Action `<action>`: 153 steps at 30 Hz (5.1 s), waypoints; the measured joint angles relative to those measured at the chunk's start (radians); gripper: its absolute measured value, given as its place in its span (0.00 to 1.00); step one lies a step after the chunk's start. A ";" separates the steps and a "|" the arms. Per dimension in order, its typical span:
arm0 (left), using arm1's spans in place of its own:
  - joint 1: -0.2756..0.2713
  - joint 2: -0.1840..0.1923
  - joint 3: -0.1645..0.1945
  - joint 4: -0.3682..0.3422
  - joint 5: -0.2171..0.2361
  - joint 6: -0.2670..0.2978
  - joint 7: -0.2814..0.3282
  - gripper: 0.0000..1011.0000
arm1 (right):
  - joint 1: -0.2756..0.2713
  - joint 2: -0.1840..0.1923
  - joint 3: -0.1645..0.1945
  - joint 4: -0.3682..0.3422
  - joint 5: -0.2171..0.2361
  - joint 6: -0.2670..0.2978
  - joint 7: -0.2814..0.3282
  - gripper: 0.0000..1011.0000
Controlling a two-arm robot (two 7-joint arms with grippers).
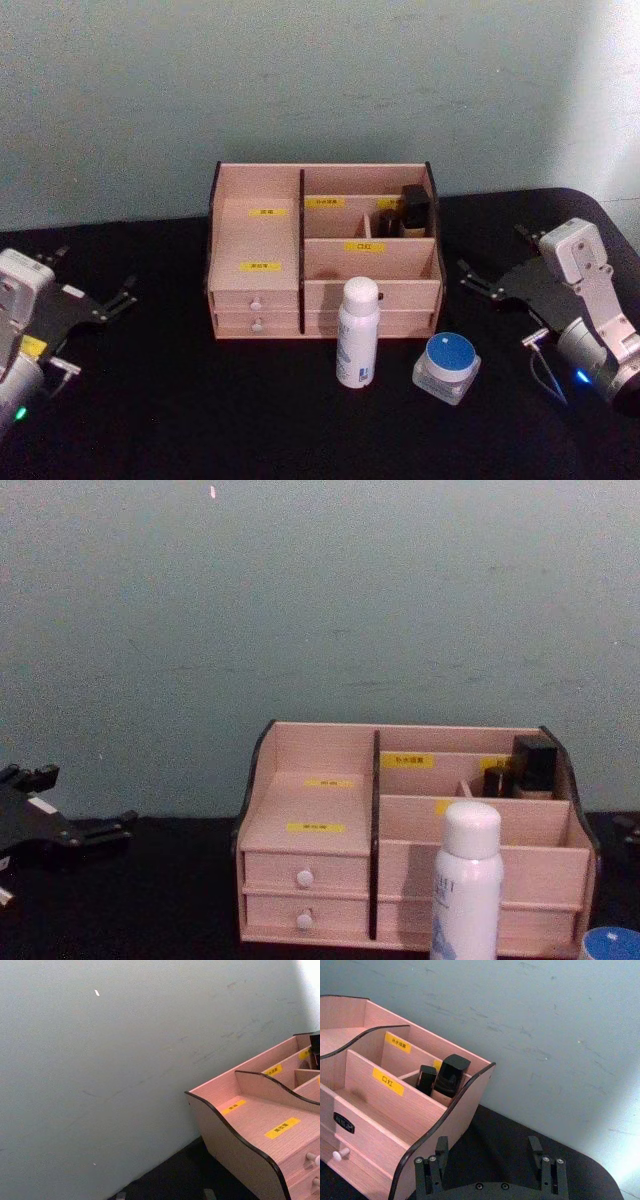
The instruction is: Pick up the facial cleanser and watermelon frost from the table and place them into the tiered storage box.
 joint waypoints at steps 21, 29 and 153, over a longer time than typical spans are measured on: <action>0.000 0.000 0.000 0.000 0.000 0.000 0.000 0.99 | 0.000 0.000 0.000 0.000 0.000 0.000 0.000 0.99; 0.000 0.000 0.000 0.000 0.000 0.000 0.000 0.99 | 0.000 0.000 0.000 0.000 0.000 0.000 0.000 0.99; 0.000 0.000 0.000 0.000 0.000 0.000 0.000 0.99 | 0.040 -0.154 0.009 0.064 0.111 0.031 0.597 0.99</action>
